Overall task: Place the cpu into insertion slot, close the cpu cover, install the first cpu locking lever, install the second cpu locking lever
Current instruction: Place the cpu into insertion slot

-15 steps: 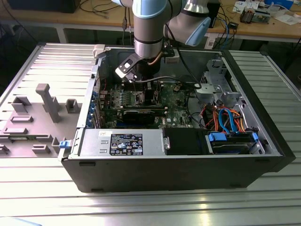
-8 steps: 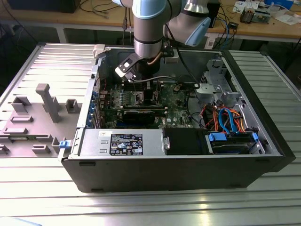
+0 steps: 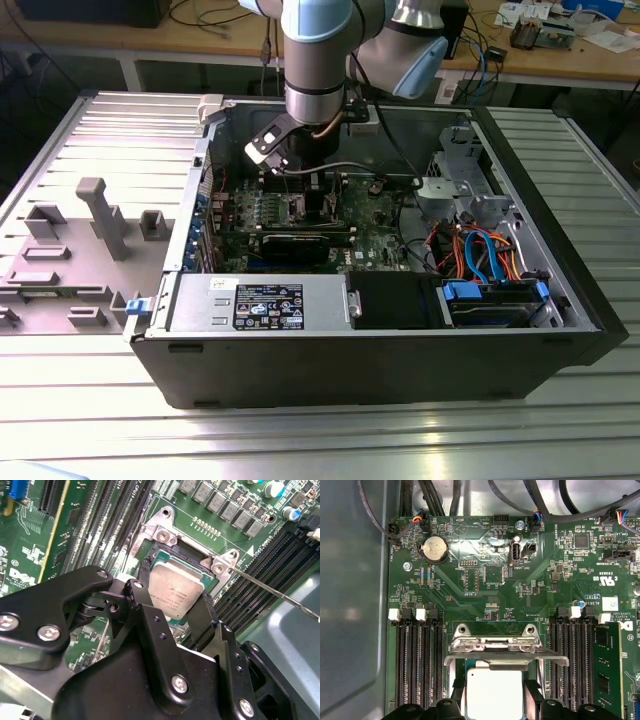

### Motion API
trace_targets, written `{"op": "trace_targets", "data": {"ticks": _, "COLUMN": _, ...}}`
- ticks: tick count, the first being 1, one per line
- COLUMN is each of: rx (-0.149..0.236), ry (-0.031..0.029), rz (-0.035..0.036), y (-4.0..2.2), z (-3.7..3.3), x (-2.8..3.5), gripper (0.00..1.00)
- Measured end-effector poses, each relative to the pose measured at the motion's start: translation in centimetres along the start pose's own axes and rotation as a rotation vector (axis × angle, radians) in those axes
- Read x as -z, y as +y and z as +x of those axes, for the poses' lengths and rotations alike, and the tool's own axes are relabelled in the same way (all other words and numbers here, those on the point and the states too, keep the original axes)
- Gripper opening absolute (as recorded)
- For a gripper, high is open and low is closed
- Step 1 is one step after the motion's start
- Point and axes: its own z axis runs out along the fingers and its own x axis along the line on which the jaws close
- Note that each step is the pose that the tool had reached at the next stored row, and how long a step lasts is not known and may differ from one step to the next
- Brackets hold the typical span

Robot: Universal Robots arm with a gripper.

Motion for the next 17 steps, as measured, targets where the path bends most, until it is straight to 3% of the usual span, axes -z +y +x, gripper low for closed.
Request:
{"op": "trace_targets", "data": {"ticks": 9, "rx": -0.002, "ry": 0.0007, "rz": -0.0009, "y": 0.11, "z": 0.06, "x": -0.02, "gripper": 0.55}}
{"op": "trace_targets", "data": {"ticks": 17, "rx": -0.006, "ry": -0.0003, "rz": -0.0003, "y": 0.11, "z": -0.39, "x": 0.0, "gripper": 0.55}}
